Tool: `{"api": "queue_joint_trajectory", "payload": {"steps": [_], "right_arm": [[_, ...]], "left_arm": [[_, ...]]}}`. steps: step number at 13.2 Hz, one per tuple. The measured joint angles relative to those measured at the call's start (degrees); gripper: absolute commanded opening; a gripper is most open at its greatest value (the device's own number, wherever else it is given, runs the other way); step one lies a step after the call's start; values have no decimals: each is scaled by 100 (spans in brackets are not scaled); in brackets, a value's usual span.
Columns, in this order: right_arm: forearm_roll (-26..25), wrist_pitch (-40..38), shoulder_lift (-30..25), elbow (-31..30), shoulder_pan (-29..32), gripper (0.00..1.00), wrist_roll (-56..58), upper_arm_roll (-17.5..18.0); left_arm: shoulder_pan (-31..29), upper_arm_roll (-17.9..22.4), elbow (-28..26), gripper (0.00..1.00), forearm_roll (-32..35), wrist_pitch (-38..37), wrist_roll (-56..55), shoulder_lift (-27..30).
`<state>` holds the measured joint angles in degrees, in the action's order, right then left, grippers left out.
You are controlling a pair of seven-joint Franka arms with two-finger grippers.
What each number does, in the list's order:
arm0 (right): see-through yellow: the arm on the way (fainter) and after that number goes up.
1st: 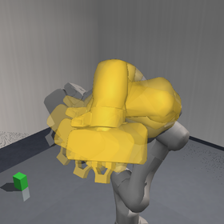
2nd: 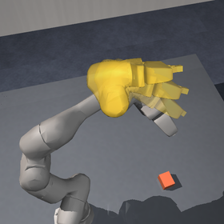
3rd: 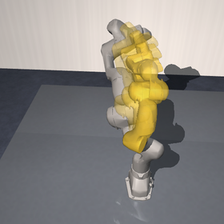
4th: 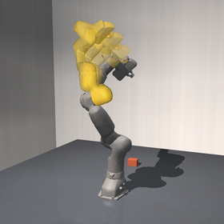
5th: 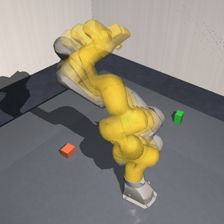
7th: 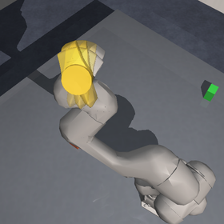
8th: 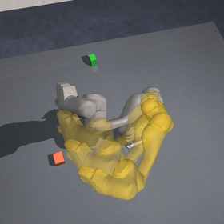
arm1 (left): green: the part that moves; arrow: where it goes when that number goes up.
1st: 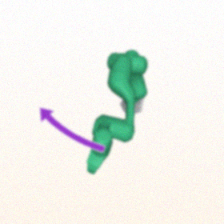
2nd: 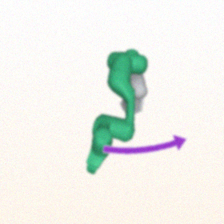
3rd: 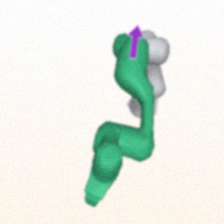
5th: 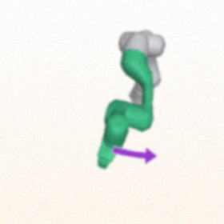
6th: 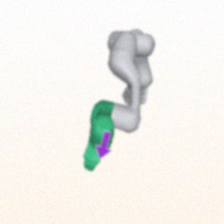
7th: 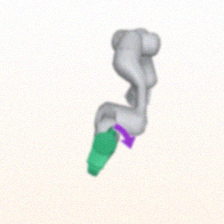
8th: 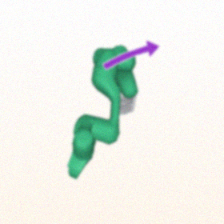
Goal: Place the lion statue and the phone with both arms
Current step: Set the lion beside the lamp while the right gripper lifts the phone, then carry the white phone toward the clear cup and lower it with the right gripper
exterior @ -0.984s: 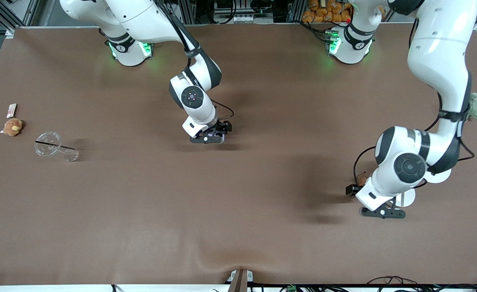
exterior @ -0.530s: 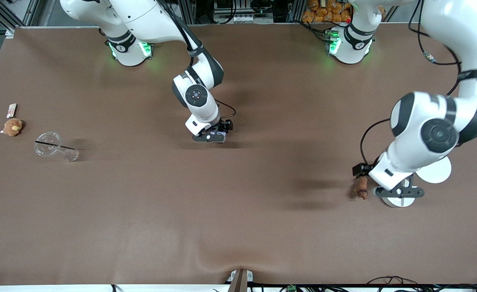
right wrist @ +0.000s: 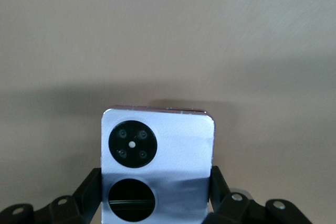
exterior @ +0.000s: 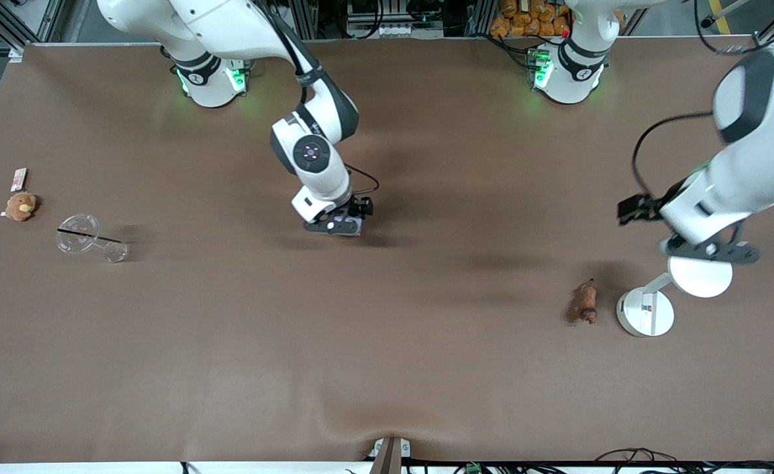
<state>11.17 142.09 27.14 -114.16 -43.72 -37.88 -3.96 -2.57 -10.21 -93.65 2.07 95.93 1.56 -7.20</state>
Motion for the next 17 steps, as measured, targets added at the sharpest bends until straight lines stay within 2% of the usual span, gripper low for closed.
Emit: {"api": "queue_joint_trajectory", "payload": {"steps": [2, 4, 6, 11, 15, 17], "right_arm": [[-18, -45, -135, 54, 186, 0, 91, -272], [-25, -90, -231, 130, 638, 0, 583, -379], [-28, -473, -402, 174, 1244, 0, 1306, -411], [-32, -1361, -711, 175, 2686, 0, 2969, -431], [-42, -1447, -677, -181, 3542, 0, 4322, -439], [-170, -1306, -655, -416, 3827, 0, 4630, -451]], "left_arm": [[474, 413, -13, 100, -24, -215, 160, 388], [839, 628, -25, 100, -24, -363, 103, 714], [893, 648, -21, 100, -24, -418, -8, 905], [874, 691, 303, 100, -24, -966, -42, 888], [865, 697, 380, 100, -24, -1315, -215, 890], [864, 705, 381, 100, -24, -1326, -253, 890]]}}
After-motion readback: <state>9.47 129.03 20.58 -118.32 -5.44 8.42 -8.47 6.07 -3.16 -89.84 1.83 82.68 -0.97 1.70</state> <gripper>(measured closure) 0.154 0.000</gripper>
